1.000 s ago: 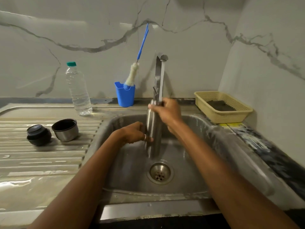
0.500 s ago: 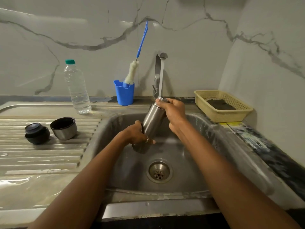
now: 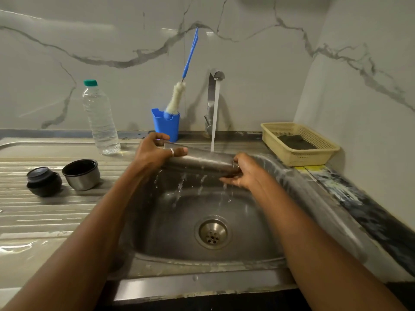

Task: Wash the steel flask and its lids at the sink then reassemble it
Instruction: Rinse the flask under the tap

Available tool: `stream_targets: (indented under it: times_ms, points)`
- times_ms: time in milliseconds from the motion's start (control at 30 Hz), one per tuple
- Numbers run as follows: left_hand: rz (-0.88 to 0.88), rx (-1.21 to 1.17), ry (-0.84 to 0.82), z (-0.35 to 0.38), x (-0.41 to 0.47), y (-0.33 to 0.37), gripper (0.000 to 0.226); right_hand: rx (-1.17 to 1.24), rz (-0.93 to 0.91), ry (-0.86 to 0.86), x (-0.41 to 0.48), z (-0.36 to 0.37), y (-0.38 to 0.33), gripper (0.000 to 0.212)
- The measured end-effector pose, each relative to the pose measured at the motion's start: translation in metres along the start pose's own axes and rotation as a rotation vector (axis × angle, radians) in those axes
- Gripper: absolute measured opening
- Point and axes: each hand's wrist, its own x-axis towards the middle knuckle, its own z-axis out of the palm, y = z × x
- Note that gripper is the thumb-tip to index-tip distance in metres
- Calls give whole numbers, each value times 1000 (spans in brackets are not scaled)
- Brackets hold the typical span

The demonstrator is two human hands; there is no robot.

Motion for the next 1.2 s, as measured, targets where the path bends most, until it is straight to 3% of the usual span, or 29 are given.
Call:
stream_targets:
  times_ms: [133, 233, 267, 333, 400, 467, 600, 733, 800, 933, 1200]
  points:
    - [-18, -57, -16, 13, 0, 6, 66, -178, -8, 66, 4, -5, 4, 16]
    - [23, 7, 23, 26, 2, 13, 69, -794, -237, 229, 15, -5, 6, 22]
    - [45, 66, 29, 30, 4, 18, 67, -918, -343, 196, 16, -3, 6, 21]
    - [68, 178, 19, 37, 10, 31, 65, -938, -428, -60, 10, 4, 7, 15]
    - [71, 221, -14, 43, 16, 45, 65, -966, -464, -236, 10, 10, 10, 55]
    - [82, 260, -43, 49, 21, 57, 58, -1042, -578, -195, 16, 11, 14, 84]
    - [81, 233, -126, 61, 29, 66, 63, -983, -656, -108, 22, 6, 14, 78]
    - [-160, -270, -102, 65, 47, 57, 45, -792, -503, -85, 22, 5, 16, 72]
    - [-220, -377, -59, 70, 58, 52, 47, -733, -457, -120, 24, 6, 16, 57]
    - [-208, -388, -161, 83, 71, 59, 65, -682, -419, -180, 31, 12, 17, 52]
    - [-166, -302, -374, 94, 82, 67, 73, -622, -369, -243, 36, 12, 16, 34]
